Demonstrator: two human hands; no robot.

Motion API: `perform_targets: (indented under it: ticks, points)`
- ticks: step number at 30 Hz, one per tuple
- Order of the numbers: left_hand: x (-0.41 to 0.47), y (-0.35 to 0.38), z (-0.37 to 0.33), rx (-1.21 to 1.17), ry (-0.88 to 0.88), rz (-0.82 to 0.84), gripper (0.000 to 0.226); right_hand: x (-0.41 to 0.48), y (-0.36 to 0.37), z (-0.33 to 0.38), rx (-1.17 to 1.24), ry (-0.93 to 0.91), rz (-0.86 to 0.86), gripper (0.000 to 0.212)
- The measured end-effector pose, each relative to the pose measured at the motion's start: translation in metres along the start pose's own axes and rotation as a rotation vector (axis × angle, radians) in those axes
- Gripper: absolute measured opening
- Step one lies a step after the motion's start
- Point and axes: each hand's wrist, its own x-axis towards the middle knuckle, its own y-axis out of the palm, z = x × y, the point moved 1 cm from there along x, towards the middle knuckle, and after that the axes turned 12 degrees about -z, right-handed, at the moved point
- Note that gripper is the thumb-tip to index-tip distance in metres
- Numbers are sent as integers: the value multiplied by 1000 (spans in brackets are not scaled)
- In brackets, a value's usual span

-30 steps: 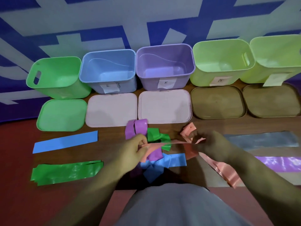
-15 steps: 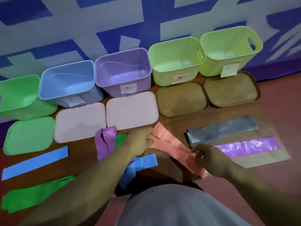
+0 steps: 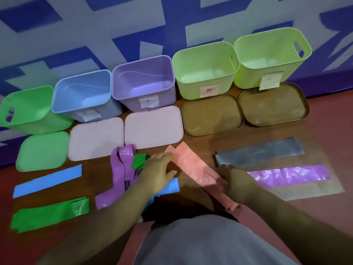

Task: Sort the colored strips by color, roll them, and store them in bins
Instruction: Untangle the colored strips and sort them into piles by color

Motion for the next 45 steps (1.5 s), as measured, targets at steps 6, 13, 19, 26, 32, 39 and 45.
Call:
perform_targets:
  ticks: [6,13,19,26,32,39,45]
  points:
    - [-47,-6,44,-50,-173,-38,52,20,14,50,27,-152,20,39]
    - [-73,-32,104,-63,-216,-98,54,34,46,126,51,-224,12,37]
    - [-54,-47,141,-83,-121,-85,58,43,82,179,191,-100,-27,24]
    - [-6,-47,143,-60,52,8,63,59,125,198,284,243,-160,40]
    - [15,-36,150,-11,81,117,50,60,139,201,369,320,-189,43]
    - [11,-48,154,-162,30,75,43,43,98,191,454,332,-157,40]
    - [0,-75,161,-362,36,4,37,30,45,199,458,260,-193,33]
